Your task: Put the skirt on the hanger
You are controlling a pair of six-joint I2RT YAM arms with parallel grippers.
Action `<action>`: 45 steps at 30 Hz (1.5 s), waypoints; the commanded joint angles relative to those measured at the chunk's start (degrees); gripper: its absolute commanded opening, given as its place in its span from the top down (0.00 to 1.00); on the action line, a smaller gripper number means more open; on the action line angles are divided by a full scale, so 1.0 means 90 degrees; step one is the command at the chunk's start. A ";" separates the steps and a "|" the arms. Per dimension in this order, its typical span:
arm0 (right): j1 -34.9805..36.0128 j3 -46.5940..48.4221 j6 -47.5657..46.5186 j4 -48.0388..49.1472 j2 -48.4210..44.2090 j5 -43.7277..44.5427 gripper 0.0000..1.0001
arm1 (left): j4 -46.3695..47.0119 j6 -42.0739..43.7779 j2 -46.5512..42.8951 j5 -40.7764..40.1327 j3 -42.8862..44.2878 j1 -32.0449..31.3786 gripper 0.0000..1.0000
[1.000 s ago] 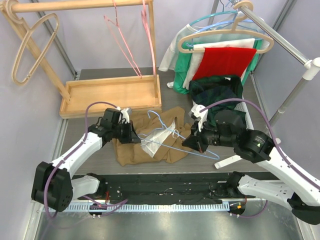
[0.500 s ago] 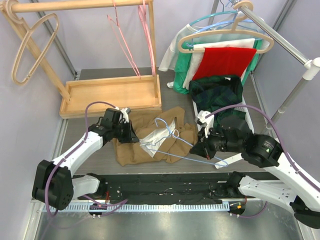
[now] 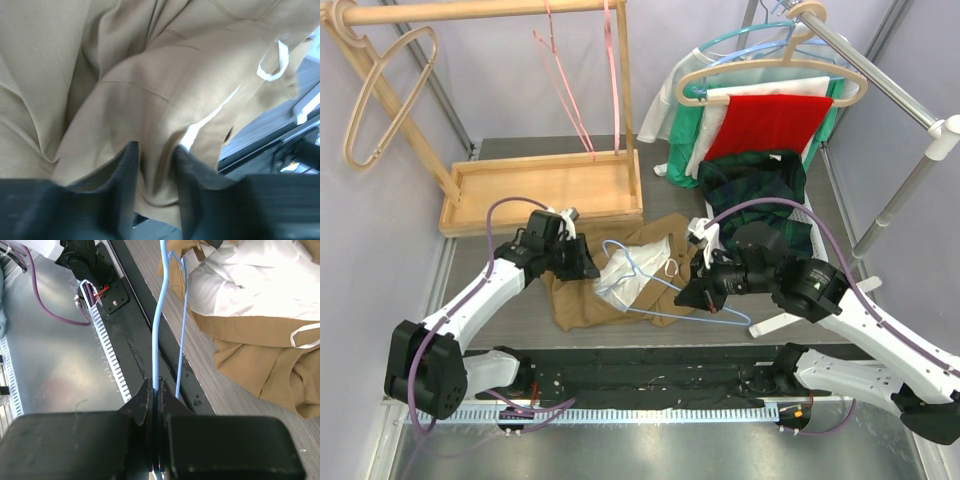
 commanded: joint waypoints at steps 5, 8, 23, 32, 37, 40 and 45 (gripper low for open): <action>0.0018 0.0075 0.0054 0.0308 -0.0027 0.1092 0.99 | -0.0654 0.0154 -0.0141 -0.0120 0.0886 0.0033 0.49; 0.0018 0.0046 0.0132 0.0210 -0.0105 0.1444 0.99 | -0.0869 0.0183 -0.0297 0.0163 0.1120 0.0024 0.48; 0.0009 -0.0247 0.0289 0.0628 -0.0320 0.1641 0.99 | 0.0458 -0.0198 -0.0553 0.1181 0.1004 -0.1829 0.55; 0.0009 -0.0267 -0.0063 0.1058 -0.0282 0.1367 0.99 | 0.1015 -0.0227 -0.0287 0.0770 0.0428 -0.2330 0.69; -0.0001 -0.0130 -0.0112 0.1527 -0.0038 0.0899 0.99 | 0.0860 -0.0275 -0.0571 -0.0204 0.0388 -0.2330 0.70; 0.0009 -0.0052 -0.0092 0.1801 0.0167 0.0645 0.99 | 0.0528 -0.0431 -0.0999 -0.1518 0.0417 -0.2330 0.72; -0.0021 -0.0062 -0.0073 0.2123 0.0363 0.0615 0.99 | -0.0048 -0.0910 -0.2005 -0.3721 0.0301 -0.2311 0.62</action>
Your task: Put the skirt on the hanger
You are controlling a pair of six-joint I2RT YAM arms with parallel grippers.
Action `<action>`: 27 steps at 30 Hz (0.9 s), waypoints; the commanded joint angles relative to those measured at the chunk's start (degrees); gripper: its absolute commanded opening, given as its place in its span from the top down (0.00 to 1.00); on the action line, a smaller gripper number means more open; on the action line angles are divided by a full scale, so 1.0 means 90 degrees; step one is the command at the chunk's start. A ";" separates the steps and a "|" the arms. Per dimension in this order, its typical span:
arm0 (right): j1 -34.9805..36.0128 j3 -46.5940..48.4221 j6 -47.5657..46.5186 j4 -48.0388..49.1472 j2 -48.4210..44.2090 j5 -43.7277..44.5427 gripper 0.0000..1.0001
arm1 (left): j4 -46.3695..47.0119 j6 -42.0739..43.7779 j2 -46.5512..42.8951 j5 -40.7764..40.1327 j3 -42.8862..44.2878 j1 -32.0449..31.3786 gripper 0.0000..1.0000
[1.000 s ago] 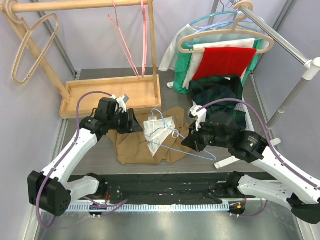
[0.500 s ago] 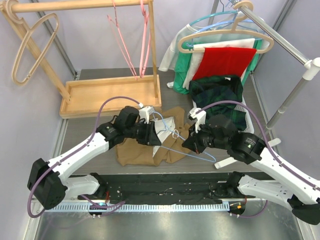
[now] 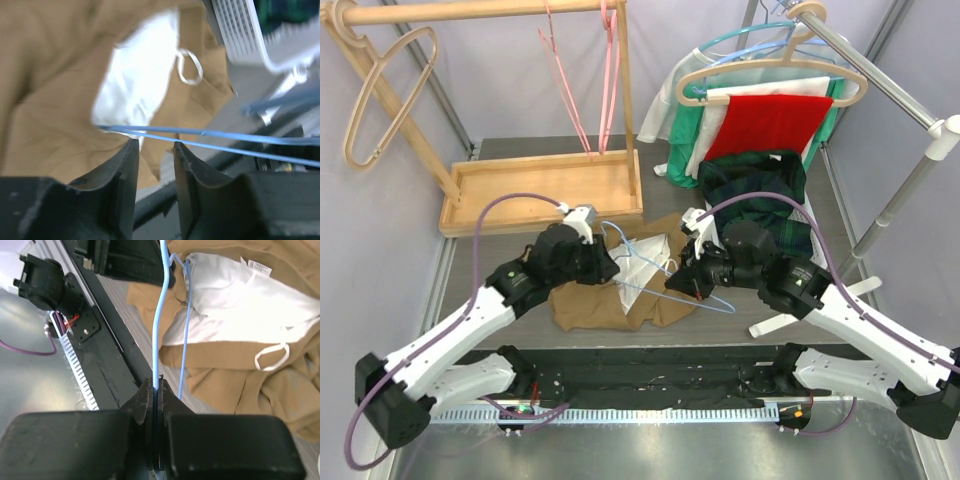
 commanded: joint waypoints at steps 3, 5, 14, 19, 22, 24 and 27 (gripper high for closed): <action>-0.0079 0.0283 -0.0019 0.1230 0.0133 -0.0259 0.99 | -0.0469 -0.0544 -0.1197 -0.2357 -0.0210 -0.0023 0.55; -0.0108 0.0303 0.0029 0.1425 0.0240 -0.0269 0.99 | -0.0586 -0.0680 -0.1247 -0.2328 -0.0249 -0.0033 0.54; -0.0265 0.0439 0.0205 0.1817 0.0787 -0.1040 0.99 | 0.1353 -0.0515 -0.0838 0.0288 -0.1020 -0.0062 0.60; -0.0294 0.0488 0.0273 0.1856 0.0894 -0.1129 0.99 | 0.2448 -0.0408 -0.0330 0.0144 -0.1479 -0.0238 0.64; -0.0304 0.0498 0.0352 0.1895 0.0934 -0.1187 0.99 | 0.3220 -0.0369 -0.0105 -0.0149 -0.1655 -0.0257 0.65; -0.0304 0.0527 0.0420 0.1905 0.0943 -0.1255 0.99 | 0.3582 -0.0311 0.0138 -0.0258 -0.1656 -0.0267 0.65; -0.0304 0.0547 0.0459 0.1905 0.0973 -0.1256 0.99 | 0.3661 -0.0096 0.0490 -0.0219 -0.1510 -0.0355 0.65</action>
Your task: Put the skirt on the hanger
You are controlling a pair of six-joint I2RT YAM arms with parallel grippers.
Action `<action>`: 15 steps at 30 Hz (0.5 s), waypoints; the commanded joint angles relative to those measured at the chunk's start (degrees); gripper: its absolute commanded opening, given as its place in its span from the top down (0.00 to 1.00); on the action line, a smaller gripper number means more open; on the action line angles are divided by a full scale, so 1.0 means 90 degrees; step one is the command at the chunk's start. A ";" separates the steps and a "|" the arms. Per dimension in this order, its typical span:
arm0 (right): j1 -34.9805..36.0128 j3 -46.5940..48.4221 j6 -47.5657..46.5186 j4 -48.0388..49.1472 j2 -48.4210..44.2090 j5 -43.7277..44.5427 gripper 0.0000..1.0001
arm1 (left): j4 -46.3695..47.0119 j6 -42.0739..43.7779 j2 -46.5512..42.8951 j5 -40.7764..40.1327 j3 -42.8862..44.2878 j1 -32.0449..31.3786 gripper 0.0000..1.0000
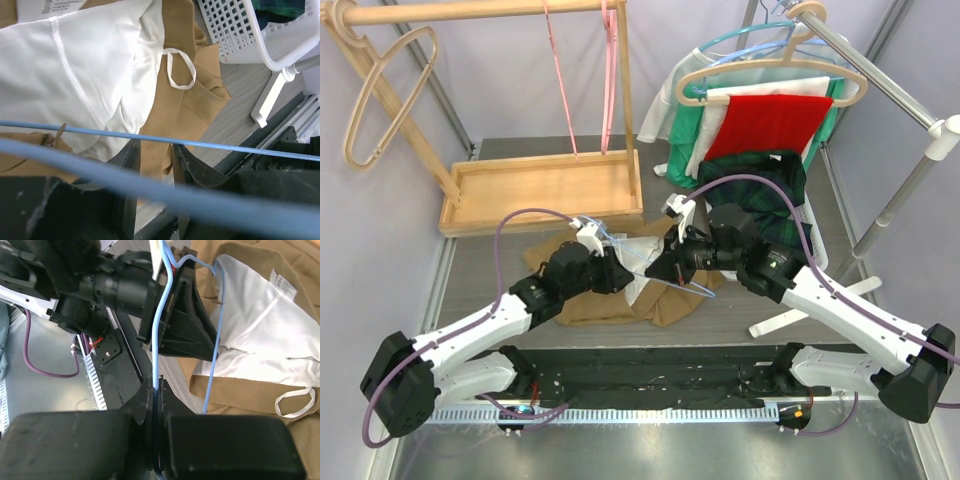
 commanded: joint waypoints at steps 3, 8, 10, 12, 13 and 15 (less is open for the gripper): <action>0.0017 0.0408 0.0161 0.0601 -0.0009 -0.0219 0.99 | 0.0905 0.0529 0.0728 -0.0471 0.0327 -0.0419 0.65; 0.0017 0.0467 0.0229 0.0581 0.0050 -0.0101 0.99 | 0.0378 0.0501 0.0905 -0.2100 0.0435 -0.1132 0.67; 0.0007 0.0477 0.0268 0.0552 0.0050 0.0015 0.99 | -0.0031 0.0432 0.0866 -0.2951 0.0493 -0.1307 0.67; -0.0032 0.0487 0.0278 0.0542 0.0060 0.0045 0.99 | -0.0189 0.0383 0.0866 -0.3294 0.0513 -0.1318 0.67; -0.0042 0.0477 0.0297 0.0523 0.0060 0.0084 0.99 | -0.0383 0.0335 0.0876 -0.3373 0.0523 -0.1328 0.67; -0.0081 0.0496 0.0317 0.0503 0.0041 0.0075 0.99 | -0.0473 0.0218 0.1012 -0.3364 0.0513 -0.1328 0.67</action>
